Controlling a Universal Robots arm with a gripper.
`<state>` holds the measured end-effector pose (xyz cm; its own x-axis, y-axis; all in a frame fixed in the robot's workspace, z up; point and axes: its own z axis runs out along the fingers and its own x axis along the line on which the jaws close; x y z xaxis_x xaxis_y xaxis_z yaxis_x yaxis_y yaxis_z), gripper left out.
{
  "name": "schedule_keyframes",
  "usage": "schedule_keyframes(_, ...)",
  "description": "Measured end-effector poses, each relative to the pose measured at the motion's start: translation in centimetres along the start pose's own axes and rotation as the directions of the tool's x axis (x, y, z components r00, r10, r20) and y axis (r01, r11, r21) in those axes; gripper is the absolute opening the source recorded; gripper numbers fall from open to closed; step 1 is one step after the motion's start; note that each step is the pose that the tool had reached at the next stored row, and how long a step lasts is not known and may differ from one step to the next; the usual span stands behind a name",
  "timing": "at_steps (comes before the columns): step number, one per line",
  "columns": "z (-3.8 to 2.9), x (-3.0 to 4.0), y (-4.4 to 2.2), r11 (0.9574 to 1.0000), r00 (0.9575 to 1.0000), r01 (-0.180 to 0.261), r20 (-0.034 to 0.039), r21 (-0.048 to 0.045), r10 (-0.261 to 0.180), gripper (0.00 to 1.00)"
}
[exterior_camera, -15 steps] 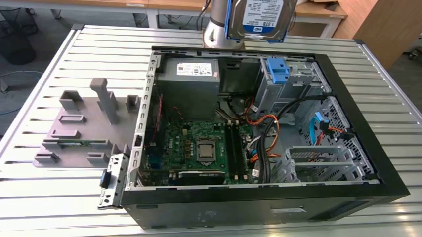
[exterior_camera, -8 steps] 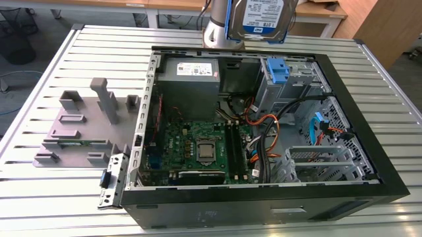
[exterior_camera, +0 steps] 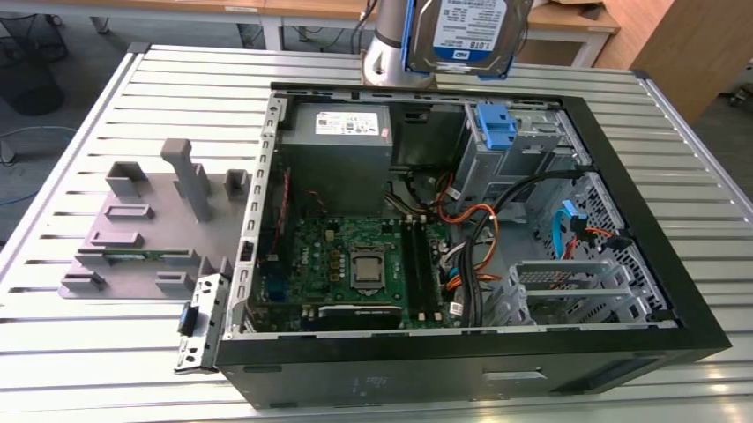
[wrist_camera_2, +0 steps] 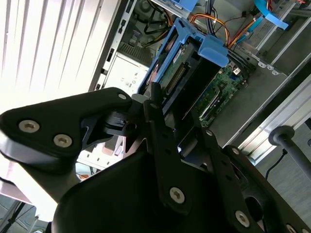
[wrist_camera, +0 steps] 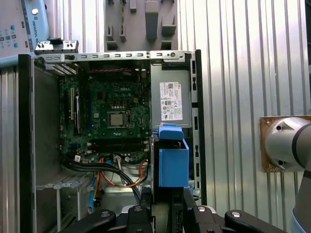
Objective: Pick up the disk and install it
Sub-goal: 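Pick up the disk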
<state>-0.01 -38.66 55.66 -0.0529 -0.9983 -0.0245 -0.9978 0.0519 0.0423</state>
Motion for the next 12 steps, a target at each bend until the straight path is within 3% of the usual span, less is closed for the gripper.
schedule_keyframes(12,-0.01,0.23,-0.02,1.0,1.0,0.0,0.0,0.0,0.0,0.35)
